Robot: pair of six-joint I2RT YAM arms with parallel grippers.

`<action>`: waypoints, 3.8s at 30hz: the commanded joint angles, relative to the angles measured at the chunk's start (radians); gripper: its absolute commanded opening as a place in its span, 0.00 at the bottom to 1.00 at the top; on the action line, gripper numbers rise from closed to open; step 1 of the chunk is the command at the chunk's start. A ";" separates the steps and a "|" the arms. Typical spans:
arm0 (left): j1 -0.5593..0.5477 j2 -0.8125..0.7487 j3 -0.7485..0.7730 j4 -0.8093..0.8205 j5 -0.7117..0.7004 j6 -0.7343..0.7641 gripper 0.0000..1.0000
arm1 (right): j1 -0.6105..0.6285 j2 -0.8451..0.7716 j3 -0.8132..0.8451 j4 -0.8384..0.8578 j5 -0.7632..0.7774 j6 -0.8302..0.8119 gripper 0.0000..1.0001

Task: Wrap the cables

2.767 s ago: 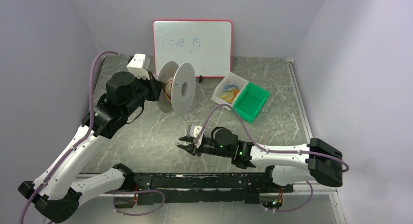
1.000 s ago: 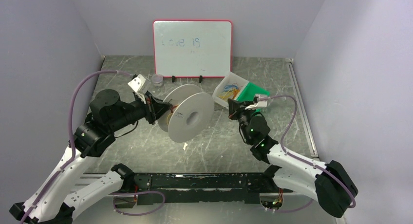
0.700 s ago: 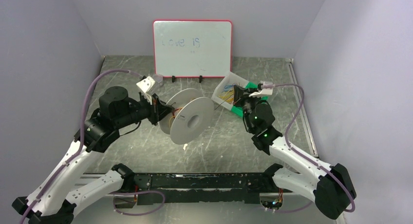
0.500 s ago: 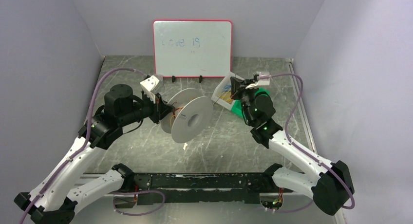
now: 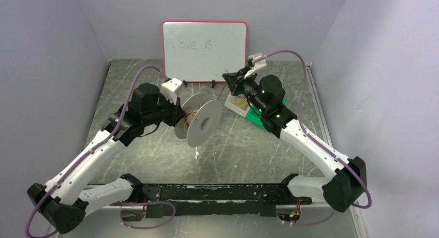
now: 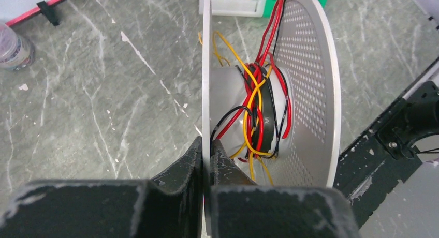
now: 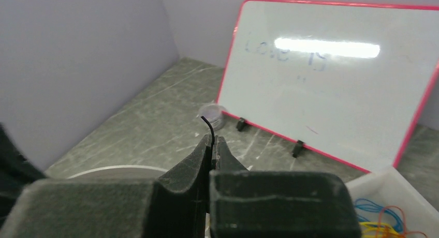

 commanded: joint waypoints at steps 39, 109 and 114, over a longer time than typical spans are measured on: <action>-0.031 0.177 0.046 0.183 -0.259 -0.394 0.07 | 0.588 0.223 -0.012 -0.189 0.502 0.222 0.00; 0.306 0.541 -0.461 0.915 0.579 -0.824 0.26 | 0.714 0.762 -0.143 -0.352 1.257 0.104 0.29; 0.318 0.521 -0.445 0.858 0.562 -0.779 0.31 | 0.710 0.777 -0.135 -0.364 1.254 0.120 0.38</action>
